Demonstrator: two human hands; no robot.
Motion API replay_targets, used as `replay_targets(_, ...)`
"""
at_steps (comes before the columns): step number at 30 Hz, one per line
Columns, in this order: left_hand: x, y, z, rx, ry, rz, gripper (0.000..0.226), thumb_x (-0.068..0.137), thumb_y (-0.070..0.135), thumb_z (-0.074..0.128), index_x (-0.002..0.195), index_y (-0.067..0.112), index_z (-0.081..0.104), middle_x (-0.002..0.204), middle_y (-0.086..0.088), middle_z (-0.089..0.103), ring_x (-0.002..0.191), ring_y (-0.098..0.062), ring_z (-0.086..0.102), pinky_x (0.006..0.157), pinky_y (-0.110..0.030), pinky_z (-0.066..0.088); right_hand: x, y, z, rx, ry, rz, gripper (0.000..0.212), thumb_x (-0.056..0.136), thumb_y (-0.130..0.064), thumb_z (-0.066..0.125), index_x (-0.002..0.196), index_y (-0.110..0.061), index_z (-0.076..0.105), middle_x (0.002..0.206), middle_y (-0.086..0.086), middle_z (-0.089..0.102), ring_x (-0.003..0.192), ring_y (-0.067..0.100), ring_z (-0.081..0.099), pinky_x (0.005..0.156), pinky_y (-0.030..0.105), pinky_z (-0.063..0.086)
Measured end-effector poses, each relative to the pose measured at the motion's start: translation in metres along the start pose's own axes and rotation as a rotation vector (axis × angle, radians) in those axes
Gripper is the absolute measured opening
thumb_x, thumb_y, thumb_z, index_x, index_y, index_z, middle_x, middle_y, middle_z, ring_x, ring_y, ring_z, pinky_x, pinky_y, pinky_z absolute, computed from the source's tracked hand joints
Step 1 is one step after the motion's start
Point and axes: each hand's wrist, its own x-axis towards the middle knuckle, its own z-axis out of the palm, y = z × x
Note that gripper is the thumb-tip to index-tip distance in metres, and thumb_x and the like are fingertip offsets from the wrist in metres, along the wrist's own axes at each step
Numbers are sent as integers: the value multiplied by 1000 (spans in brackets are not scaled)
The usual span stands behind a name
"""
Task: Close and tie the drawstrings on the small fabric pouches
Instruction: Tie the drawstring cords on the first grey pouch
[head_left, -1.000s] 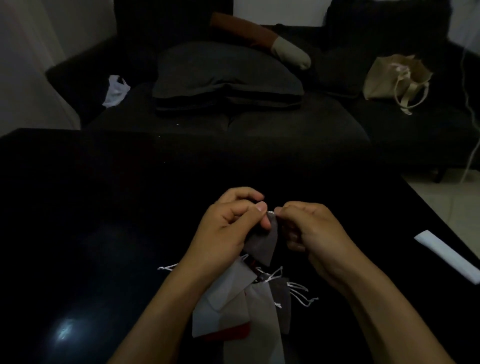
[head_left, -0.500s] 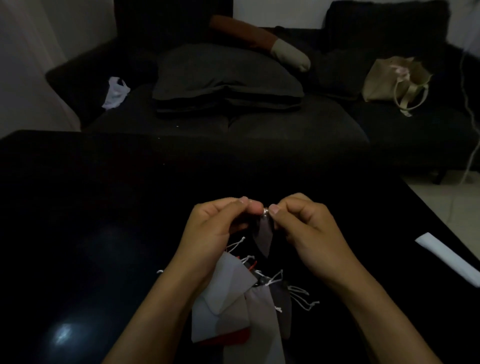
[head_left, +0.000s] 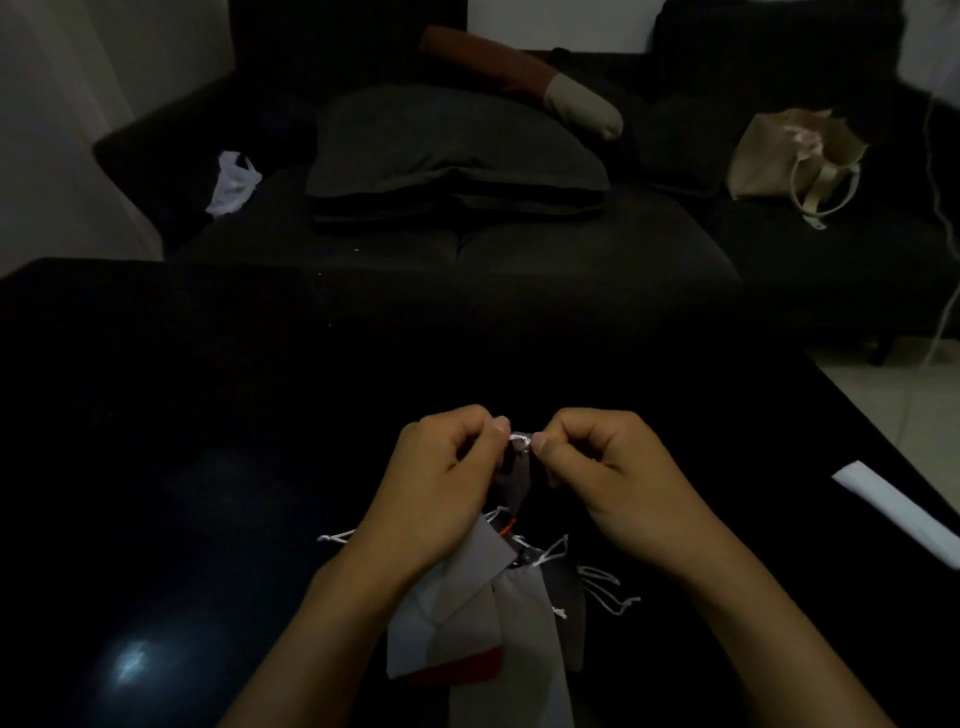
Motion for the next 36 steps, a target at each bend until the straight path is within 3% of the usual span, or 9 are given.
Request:
replay_targets(3, 3, -1, -2, 21, -17, 82, 30, 96, 30, 59, 70, 18, 69, 93, 10, 61, 88, -7, 61, 75, -23, 50, 1, 3, 0, -36, 30, 28, 33, 91, -15, 61, 63, -1, 53, 59, 16, 53, 54, 10, 45, 51, 30, 37)
replay_targets(5, 3, 4, -3, -117, -80, 69, 26, 93, 29, 61, 78, 13, 74, 103, 5, 68, 99, -12, 65, 84, -25, 54, 2, 4, 0, -14, 22, 42, 32, 90, -14, 62, 62, -2, 53, 58, 13, 52, 55, 10, 45, 53, 32, 36)
replay_targets(9, 1, 11, -6, -342, -99, -63, 25, 95, 18, 55, 96, 3, 75, 92, -10, 76, 90, -20, 73, 77, -24, 57, 1, 2, -2, -24, -7, -4, 30, 95, -23, 62, 69, -8, 64, 62, 12, 60, 57, 8, 53, 56, 26, 43)
replay_targets(12, 2, 10, -10, -384, -79, -101, 25, 97, 18, 53, 102, 7, 75, 95, -9, 76, 93, -21, 73, 79, -27, 58, 1, 2, -4, -39, 5, -18, 22, 95, -24, 61, 80, -17, 75, 60, 4, 61, 57, 4, 55, 57, 23, 45)
replay_targets(16, 2, 11, -11, -394, -78, -114, 24, 93, 18, 57, 102, 6, 75, 95, -8, 77, 94, -18, 73, 79, -24, 57, 2, 0, -10, 48, 41, -6, 15, 90, -16, 66, 83, -17, 79, 62, 3, 67, 59, 9, 60, 58, 21, 49)
replay_targets(21, 1, 12, -13, -314, -102, -57, 19, 82, 16, 69, 94, 5, 78, 89, -6, 78, 90, -18, 75, 80, -26, 59, 0, -6, -12, 12, 170, -94, 8, 81, -11, 76, 85, -17, 79, 73, -1, 75, 70, 10, 71, 68, 26, 57)
replay_targets(25, -2, 14, -14, -289, -157, -54, 16, 82, 14, 70, 89, 2, 78, 84, -7, 78, 85, -17, 75, 75, -23, 58, -3, -9, -9, -133, 87, -182, 17, 84, -11, 74, 97, -21, 78, 86, -12, 75, 84, 4, 71, 75, 26, 58)
replay_targets(31, -2, 15, -17, -230, -250, -42, 19, 93, 13, 59, 95, 6, 77, 90, -6, 77, 89, -19, 74, 79, -28, 58, -6, -14, -17, -130, -21, -161, 13, 86, -11, 71, 94, -22, 74, 75, 2, 73, 73, 14, 72, 73, 42, 58)
replay_targets(36, -3, 16, -19, -146, -271, -27, 17, 91, 16, 62, 98, 11, 77, 92, -2, 77, 91, -14, 73, 81, -26, 58, -7, -15, -17, -273, 7, -217, 6, 84, -17, 75, 88, -22, 76, 78, -10, 73, 77, 4, 71, 68, 33, 57)
